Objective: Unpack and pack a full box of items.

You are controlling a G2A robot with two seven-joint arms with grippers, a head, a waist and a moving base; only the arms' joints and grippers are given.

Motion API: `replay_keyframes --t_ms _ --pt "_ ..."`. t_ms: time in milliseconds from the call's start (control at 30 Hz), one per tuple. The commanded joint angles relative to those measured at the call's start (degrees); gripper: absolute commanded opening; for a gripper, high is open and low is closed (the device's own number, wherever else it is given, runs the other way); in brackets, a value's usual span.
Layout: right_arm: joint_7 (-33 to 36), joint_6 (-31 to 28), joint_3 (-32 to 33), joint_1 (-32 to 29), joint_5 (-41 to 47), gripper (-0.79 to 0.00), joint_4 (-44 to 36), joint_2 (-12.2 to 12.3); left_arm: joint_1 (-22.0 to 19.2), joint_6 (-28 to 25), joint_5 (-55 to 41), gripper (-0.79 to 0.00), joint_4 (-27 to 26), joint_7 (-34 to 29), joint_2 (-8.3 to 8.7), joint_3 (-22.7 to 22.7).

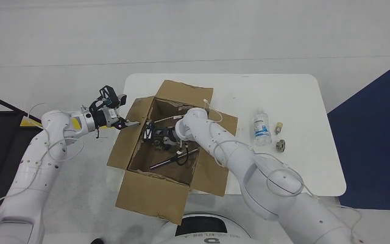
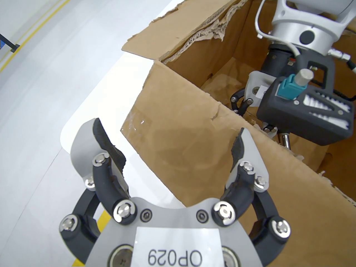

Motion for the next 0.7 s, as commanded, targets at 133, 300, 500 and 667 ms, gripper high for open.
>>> replay_keyframes --t_ms 133,300,500,667 --pt "1.1 -0.7 0.0 0.6 0.7 -0.419 1.8 -0.8 0.0 0.0 0.0 0.0 0.0 0.0 0.0 0.0" --pt "1.7 0.1 0.0 1.1 1.0 -0.437 3.1 -1.3 0.0 0.0 0.0 0.0 0.0 0.0 0.0 0.0" --pt "2.7 0.5 0.2 1.5 1.7 -0.44 4.8 -2.2 0.0 0.0 0.0 0.0 0.0 0.0 0.0 0.0" --pt "2.5 0.1 -0.1 1.6 1.6 -0.443 5.9 -2.7 0.0 0.0 0.0 0.0 0.0 0.0 0.0 0.0"
